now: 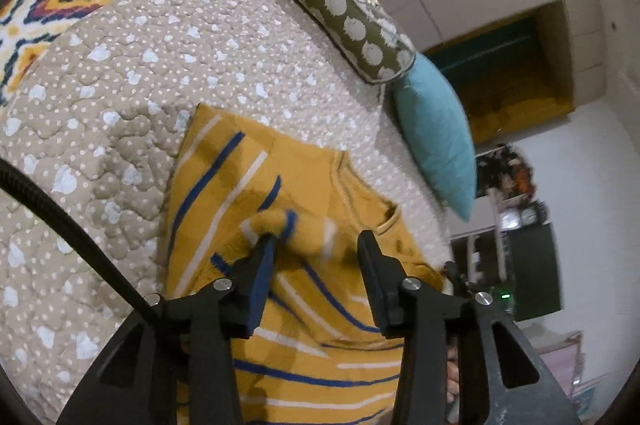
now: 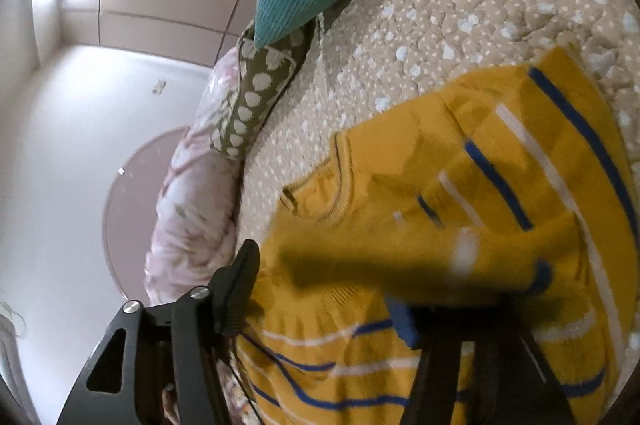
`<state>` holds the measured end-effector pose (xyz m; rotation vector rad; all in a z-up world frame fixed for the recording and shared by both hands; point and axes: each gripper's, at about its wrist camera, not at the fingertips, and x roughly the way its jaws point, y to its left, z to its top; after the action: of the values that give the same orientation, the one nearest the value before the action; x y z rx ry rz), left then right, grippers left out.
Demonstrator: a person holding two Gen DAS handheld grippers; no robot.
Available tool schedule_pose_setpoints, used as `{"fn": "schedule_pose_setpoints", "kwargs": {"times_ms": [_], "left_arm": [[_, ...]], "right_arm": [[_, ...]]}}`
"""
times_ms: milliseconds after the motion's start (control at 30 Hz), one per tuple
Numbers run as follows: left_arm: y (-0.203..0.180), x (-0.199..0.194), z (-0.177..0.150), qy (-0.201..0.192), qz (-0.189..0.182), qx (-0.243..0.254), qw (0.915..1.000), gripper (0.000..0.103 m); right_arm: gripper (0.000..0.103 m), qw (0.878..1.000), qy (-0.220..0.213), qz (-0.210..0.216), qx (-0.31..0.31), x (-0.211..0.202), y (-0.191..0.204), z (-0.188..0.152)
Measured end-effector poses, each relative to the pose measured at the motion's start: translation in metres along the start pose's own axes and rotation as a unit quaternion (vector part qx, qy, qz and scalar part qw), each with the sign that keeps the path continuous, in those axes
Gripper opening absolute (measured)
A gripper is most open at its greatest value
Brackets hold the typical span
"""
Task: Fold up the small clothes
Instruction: 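Lay the hem onto the collar and open both tools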
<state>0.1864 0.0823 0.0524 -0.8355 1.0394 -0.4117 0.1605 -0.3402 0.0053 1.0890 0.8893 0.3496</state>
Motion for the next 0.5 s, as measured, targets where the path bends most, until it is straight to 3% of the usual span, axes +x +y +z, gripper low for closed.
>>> {"fn": "schedule_pose_setpoints", "kwargs": {"times_ms": [100,200,333,500], "left_arm": [[0.007,-0.018,0.004,-0.043,0.000,-0.020,0.9989,0.066],[0.006,-0.031,0.006,-0.050,0.036,-0.004,0.9981,0.066],[-0.005,-0.058,-0.002,-0.061,0.093,0.056,0.9922,0.066],[-0.010,-0.086,-0.034,-0.057,0.177,0.142,0.9722,0.068]], "right_arm": [[0.070,0.998,-0.021,0.038,0.053,-0.003,-0.011,0.006],[0.070,0.996,-0.033,0.038,0.070,-0.006,-0.013,0.009],[0.070,0.999,-0.043,-0.011,-0.001,-0.014,0.019,0.003],[0.070,0.992,-0.036,-0.063,-0.104,-0.013,0.065,-0.020]]}}
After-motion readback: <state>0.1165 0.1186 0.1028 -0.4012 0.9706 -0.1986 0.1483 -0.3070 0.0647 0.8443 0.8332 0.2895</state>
